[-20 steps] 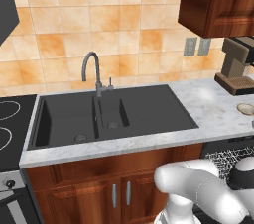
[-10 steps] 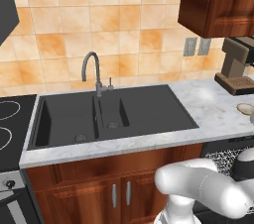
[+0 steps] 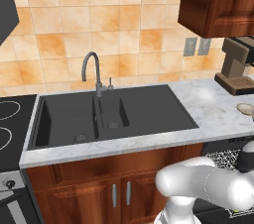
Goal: Pick up the cup and bowl from the counter, place them in the dishwasher, and close the dishwasher door.
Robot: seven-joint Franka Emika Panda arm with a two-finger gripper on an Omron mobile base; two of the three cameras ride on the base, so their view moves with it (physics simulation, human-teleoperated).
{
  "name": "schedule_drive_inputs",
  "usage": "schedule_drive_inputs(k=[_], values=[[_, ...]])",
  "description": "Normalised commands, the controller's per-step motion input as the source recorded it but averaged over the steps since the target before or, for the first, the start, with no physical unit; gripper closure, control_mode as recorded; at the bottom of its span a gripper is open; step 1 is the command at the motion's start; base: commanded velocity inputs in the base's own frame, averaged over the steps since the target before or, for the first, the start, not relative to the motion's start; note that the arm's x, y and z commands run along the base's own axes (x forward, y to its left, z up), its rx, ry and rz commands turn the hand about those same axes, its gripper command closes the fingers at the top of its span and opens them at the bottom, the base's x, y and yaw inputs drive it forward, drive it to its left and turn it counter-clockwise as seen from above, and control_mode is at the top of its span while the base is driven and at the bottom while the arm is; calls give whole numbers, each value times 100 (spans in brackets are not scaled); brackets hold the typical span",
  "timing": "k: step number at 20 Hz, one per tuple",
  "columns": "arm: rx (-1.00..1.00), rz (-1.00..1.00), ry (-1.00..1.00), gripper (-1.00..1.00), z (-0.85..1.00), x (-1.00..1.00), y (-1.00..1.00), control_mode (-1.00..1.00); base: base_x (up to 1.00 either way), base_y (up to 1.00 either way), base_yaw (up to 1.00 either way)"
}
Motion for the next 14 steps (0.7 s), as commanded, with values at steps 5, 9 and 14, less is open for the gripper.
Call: schedule_drive_inputs(k=[5, 9, 14], values=[[3, 0, 0, -100, 0, 27, -23, -100, 0, 0, 0], [0, -3, 0, -100, 0, 25, -29, -100, 0, 0, 0], [2, -3, 0, -100, 0, 20, -26, -100, 0, 0, 0]])
